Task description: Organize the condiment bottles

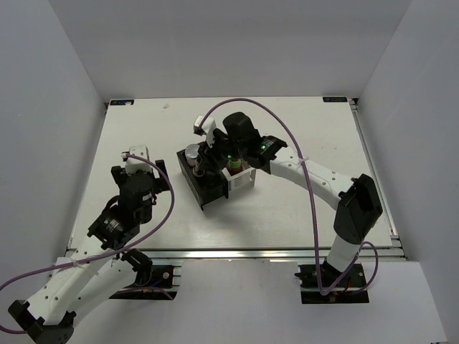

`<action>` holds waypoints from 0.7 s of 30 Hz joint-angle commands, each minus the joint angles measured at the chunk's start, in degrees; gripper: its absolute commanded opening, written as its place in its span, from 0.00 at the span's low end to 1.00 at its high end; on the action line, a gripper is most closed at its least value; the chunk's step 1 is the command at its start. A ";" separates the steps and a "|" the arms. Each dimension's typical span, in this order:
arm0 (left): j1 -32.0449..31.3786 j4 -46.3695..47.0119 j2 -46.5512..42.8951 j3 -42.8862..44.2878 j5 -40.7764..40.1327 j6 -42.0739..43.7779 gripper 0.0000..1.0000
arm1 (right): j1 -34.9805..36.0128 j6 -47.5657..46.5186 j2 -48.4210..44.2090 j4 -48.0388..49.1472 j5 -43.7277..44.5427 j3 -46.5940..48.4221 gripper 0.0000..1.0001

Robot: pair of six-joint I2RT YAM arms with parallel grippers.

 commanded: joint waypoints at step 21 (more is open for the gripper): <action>0.39 0.85 -1.03 -0.38 0.30 0.01 0.98 | -0.56 -1.13 -0.65 -3.05 2.85 -1.13 0.00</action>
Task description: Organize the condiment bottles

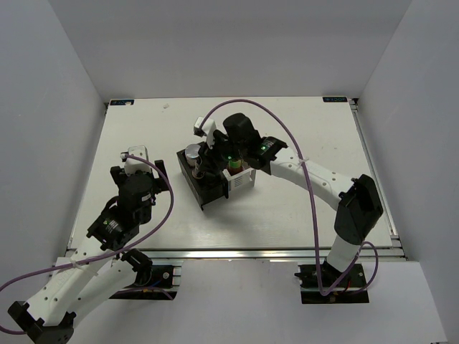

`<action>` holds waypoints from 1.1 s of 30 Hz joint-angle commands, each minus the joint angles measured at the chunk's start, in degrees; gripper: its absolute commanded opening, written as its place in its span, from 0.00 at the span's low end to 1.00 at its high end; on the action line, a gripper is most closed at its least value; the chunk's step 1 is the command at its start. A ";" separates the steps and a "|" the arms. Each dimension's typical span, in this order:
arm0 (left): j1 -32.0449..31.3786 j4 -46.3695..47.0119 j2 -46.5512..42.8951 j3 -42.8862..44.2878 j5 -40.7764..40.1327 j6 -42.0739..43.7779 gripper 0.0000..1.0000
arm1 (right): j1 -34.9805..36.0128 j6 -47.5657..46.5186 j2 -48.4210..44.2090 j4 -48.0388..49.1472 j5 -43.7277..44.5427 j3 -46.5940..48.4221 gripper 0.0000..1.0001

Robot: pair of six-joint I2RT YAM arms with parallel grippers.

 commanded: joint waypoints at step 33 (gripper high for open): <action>0.43 0.74 -0.50 -0.23 0.37 0.01 0.98 | -0.39 -4.84 1.54 -14.30 5.98 10.05 0.00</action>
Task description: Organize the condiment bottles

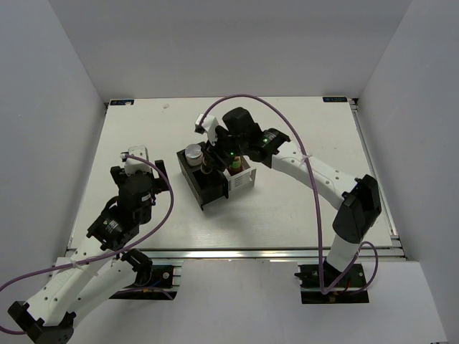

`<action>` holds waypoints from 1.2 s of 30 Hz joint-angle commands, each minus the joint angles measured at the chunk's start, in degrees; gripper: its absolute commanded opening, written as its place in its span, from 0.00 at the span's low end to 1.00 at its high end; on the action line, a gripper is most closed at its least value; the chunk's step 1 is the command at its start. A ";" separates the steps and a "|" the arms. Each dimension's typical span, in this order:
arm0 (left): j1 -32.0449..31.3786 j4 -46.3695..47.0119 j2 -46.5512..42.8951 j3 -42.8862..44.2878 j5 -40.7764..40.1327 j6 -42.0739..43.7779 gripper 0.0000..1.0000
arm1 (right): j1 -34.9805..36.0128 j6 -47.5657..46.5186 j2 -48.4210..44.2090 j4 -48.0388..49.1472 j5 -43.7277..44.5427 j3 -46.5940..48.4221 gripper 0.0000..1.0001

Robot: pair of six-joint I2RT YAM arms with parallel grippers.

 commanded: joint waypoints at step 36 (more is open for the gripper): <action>0.50 0.94 -1.07 -0.49 0.04 0.09 0.98 | 2.56 -4.02 9.96 -5.81 -4.30 7.69 0.07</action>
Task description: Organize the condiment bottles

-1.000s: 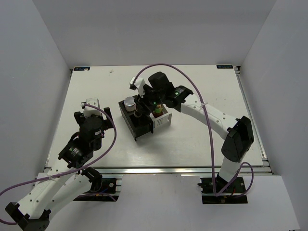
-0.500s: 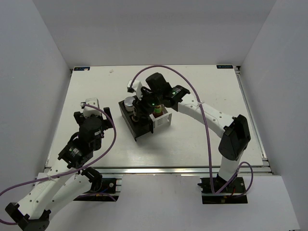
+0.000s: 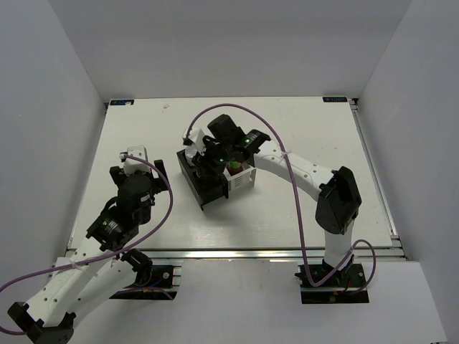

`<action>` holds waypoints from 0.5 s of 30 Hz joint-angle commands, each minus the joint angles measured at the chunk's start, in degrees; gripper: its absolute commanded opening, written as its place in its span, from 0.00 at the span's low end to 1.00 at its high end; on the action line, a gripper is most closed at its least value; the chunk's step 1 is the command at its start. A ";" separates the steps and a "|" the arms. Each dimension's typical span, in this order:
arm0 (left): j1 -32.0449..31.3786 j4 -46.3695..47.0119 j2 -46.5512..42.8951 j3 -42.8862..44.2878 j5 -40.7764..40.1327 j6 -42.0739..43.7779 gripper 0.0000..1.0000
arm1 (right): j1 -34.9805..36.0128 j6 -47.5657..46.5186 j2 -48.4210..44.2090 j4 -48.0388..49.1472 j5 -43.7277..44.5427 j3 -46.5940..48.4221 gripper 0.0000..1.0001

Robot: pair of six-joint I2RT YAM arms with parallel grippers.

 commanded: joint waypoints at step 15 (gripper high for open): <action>0.46 0.63 -0.79 -0.40 0.30 0.18 0.98 | 1.01 0.95 -4.10 -1.92 -1.04 5.98 0.85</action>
